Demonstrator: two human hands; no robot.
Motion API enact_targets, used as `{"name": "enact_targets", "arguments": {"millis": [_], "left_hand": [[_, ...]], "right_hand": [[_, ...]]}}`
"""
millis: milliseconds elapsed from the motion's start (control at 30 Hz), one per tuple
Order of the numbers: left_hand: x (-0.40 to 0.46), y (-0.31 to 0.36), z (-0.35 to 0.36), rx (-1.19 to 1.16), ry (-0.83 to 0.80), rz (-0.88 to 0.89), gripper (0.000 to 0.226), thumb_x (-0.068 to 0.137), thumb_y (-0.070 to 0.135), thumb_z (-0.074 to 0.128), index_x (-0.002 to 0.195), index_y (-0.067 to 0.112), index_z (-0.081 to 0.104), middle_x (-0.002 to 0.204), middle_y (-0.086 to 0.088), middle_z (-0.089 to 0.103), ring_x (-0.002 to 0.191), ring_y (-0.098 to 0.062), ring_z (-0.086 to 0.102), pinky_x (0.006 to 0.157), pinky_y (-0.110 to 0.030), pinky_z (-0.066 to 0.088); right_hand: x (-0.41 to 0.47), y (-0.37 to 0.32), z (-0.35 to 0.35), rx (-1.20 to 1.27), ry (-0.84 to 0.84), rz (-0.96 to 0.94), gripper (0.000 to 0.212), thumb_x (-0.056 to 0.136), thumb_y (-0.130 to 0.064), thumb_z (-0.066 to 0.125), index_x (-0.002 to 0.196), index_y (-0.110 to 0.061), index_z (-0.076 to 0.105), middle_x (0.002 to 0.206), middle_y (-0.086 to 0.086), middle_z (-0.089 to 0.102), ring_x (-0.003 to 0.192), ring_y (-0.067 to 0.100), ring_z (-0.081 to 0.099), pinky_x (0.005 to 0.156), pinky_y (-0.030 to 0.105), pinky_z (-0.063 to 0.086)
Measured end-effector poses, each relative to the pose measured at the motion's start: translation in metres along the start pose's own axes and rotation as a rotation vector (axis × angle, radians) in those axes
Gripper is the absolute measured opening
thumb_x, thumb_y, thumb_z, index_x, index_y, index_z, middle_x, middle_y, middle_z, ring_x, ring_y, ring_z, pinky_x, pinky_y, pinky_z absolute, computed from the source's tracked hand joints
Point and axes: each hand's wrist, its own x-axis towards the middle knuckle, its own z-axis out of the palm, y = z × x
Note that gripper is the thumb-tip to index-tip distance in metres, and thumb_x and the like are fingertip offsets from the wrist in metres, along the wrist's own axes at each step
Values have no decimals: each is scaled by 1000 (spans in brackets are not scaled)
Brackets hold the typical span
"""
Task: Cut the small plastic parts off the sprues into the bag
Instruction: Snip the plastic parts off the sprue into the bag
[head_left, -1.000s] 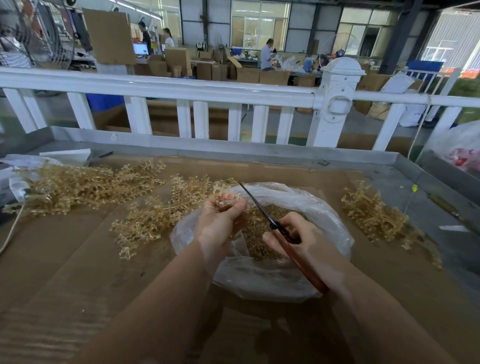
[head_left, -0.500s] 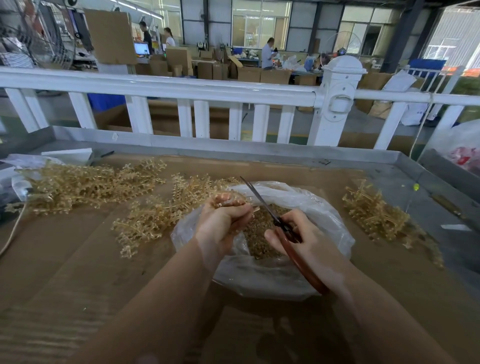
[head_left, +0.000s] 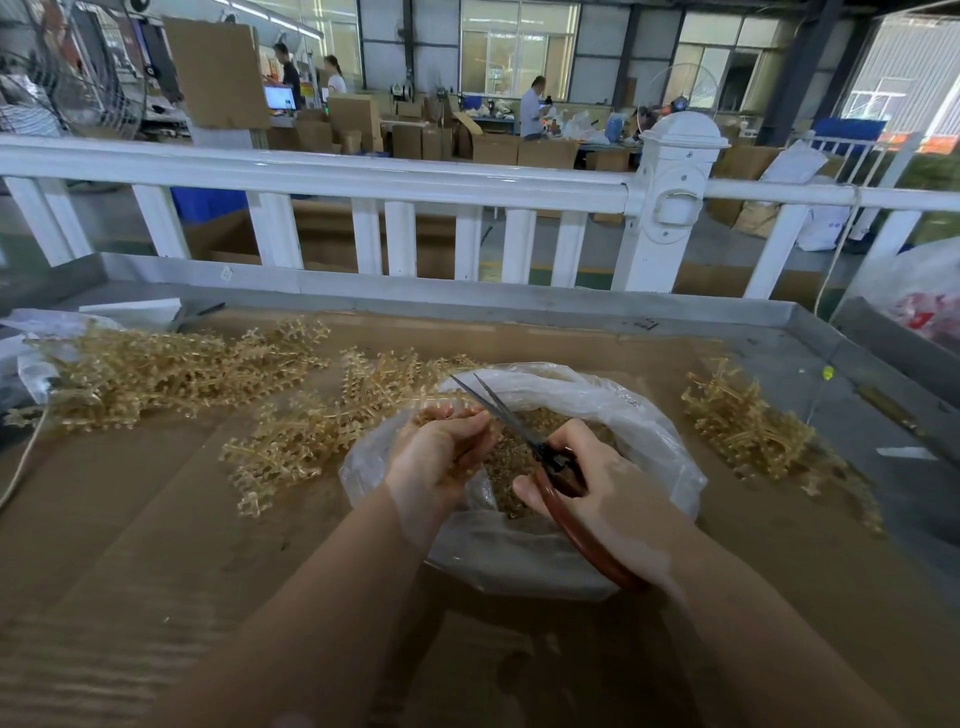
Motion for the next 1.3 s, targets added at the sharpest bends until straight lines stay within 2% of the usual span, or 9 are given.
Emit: {"name": "enact_targets", "arguments": {"millis": [67, 200, 400, 567, 667, 833, 1000, 1200, 1300], "left_hand": [[1, -1, 0, 1, 15, -11, 26, 80, -12, 62, 102, 1, 57, 67, -9, 68, 48, -13, 66, 46, -20, 54], [1, -1, 0, -4, 28, -65, 7, 84, -6, 61, 83, 1, 60, 52, -4, 65, 43, -11, 64, 45, -19, 53], [1, -1, 0, 26, 21, -90, 11, 86, -5, 60, 79, 3, 58, 49, -4, 62, 41, -11, 62, 44, -18, 52], [-1, -1, 2, 21, 35, -88, 11, 88, -8, 54, 84, 2, 57, 47, -5, 62, 39, -13, 62, 40, -18, 50], [-4, 2, 6, 36, 26, -94, 17, 89, -7, 53, 74, 1, 58, 44, -4, 61, 37, -11, 59, 40, -17, 49], [-5, 4, 7, 25, 2, -101, 19, 88, -5, 57, 70, 1, 59, 46, -3, 61, 38, -10, 59, 44, -17, 52], [-6, 3, 7, 34, -15, -103, 19, 87, -6, 57, 69, 2, 59, 47, -2, 60, 39, -9, 59, 45, -16, 52], [-8, 2, 6, 41, -53, -112, 19, 87, -7, 54, 70, 1, 57, 53, -4, 55, 43, -11, 55, 44, -16, 50], [-10, 2, 5, 22, -70, -132, 19, 88, -8, 51, 71, -1, 57, 47, -4, 56, 38, -11, 56, 42, -16, 49]], "right_hand": [[0, 0, 0, -16, -7, 1, 31, 81, -61, 56, 91, -34, 42, 90, -7, 56, 80, 7, 56, 70, 24, 43], [0, -1, 0, -41, -36, 23, 33, 80, -61, 55, 92, -33, 42, 92, -5, 56, 82, 8, 55, 71, 24, 40], [-1, -4, -2, -61, -57, 28, 35, 82, -60, 55, 94, -30, 42, 92, -6, 56, 82, 8, 55, 70, 23, 41], [-1, -6, 0, -91, -24, 23, 37, 82, -61, 55, 97, -30, 42, 92, -6, 55, 82, 8, 55, 76, 30, 48], [-3, -5, 5, -55, 16, 24, 35, 82, -60, 55, 95, -30, 42, 89, -8, 54, 81, 6, 53, 72, 26, 44], [-2, -4, 8, -21, 48, 18, 34, 83, -59, 55, 95, -30, 44, 89, -8, 56, 80, 5, 54, 68, 22, 41], [0, -5, 6, -51, 29, 16, 37, 82, -62, 53, 98, -30, 44, 92, -6, 56, 83, 8, 55, 76, 29, 47], [-2, -5, 9, -71, 60, -5, 35, 85, -57, 55, 98, -27, 44, 90, -7, 56, 81, 8, 56, 74, 28, 48], [-3, -4, 11, -107, 109, -40, 30, 86, -53, 56, 96, -27, 44, 87, -9, 56, 77, 5, 55, 68, 22, 45]]}}
